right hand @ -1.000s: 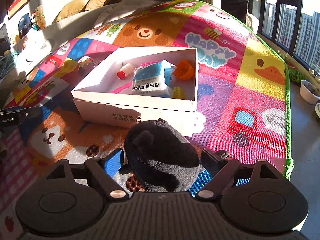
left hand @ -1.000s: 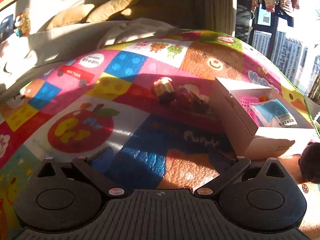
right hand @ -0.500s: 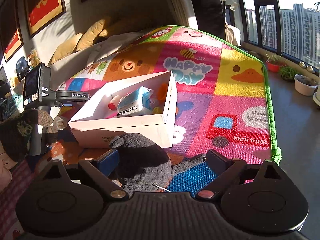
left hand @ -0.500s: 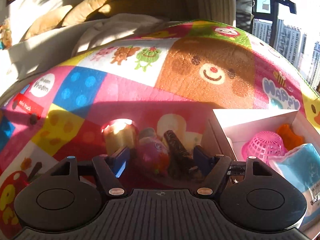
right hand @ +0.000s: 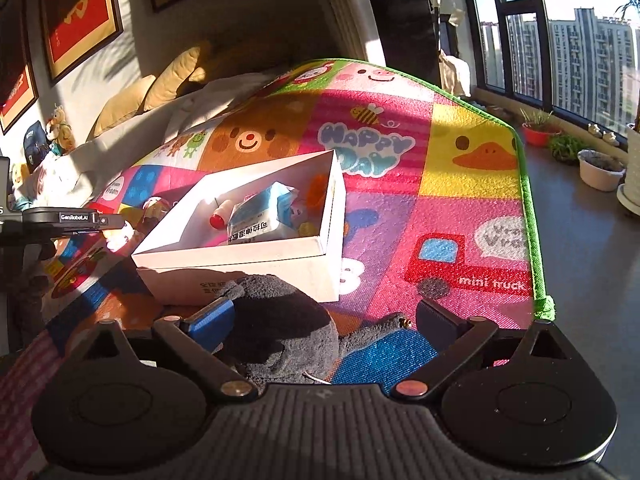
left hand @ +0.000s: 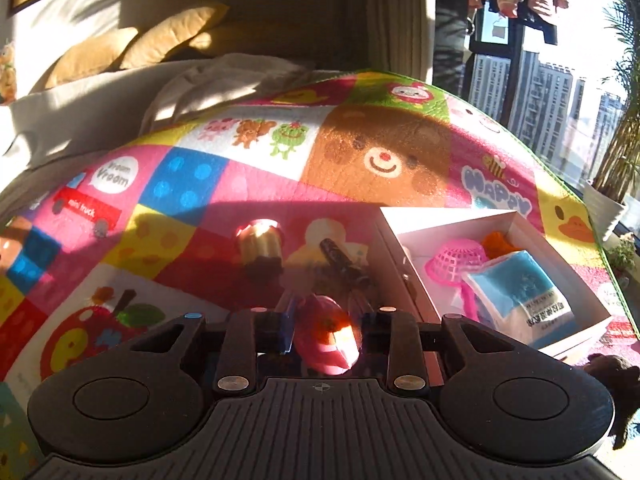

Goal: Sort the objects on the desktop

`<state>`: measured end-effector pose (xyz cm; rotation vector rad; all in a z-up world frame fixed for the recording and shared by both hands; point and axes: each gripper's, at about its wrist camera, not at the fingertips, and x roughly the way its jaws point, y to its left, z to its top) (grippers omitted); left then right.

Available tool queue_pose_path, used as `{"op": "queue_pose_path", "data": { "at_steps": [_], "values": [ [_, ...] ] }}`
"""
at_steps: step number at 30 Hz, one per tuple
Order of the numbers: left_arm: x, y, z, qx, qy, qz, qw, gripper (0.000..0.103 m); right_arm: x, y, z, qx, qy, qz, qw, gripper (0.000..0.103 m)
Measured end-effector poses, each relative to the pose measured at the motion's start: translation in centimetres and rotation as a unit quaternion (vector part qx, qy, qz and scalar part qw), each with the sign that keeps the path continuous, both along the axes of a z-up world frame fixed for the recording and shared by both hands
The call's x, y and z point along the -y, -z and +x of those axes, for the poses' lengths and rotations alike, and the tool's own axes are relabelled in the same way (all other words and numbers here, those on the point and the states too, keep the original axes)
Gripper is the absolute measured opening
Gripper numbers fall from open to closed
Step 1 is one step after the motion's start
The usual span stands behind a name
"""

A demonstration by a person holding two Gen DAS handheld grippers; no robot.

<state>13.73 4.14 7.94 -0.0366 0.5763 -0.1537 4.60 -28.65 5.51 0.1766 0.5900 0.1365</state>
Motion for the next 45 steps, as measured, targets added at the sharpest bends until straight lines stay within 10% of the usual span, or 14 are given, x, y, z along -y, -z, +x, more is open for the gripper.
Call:
{"op": "queue_pose_path", "data": {
  "at_steps": [10, 12, 16, 20, 32, 45],
  "values": [
    [5.3, 3.1, -12.2, -0.060, 0.136, -0.055, 0.9874, 0.031, -3.2, -1.3, -1.8, 0.014, -0.027, -0.012, 0.999, 0.100],
    [5.7, 3.7, -13.5, -0.052, 0.144, -0.053, 0.9868, 0.040, -3.9, -1.6, -2.5, 0.022, -0.032, -0.025, 0.999, 0.103],
    [6.1, 3.1, -15.3, -0.007, 0.136, -0.009, 0.9907, 0.095, -5.4, -1.2, -4.1, 0.023, -0.044, -0.067, 0.997, 0.103],
    [4.2, 2.1, -15.7, -0.006, 0.120, -0.031, 0.9923, 0.102, -5.9, -0.1, -4.9, 0.000, -0.045, -0.069, 0.997, 0.103],
    [-1.2, 3.9, -16.6, -0.041, -0.003, -0.026, 0.9988, 0.103, -8.5, 3.4, -5.3, -0.068, -0.079, -0.072, 0.992, 0.103],
    [1.0, 6.4, -13.0, -0.091, 0.033, -0.050, 0.9941, 0.103, -9.6, 4.5, -5.3, -0.074, -0.082, -0.102, 0.989, 0.103]
  ]
}}
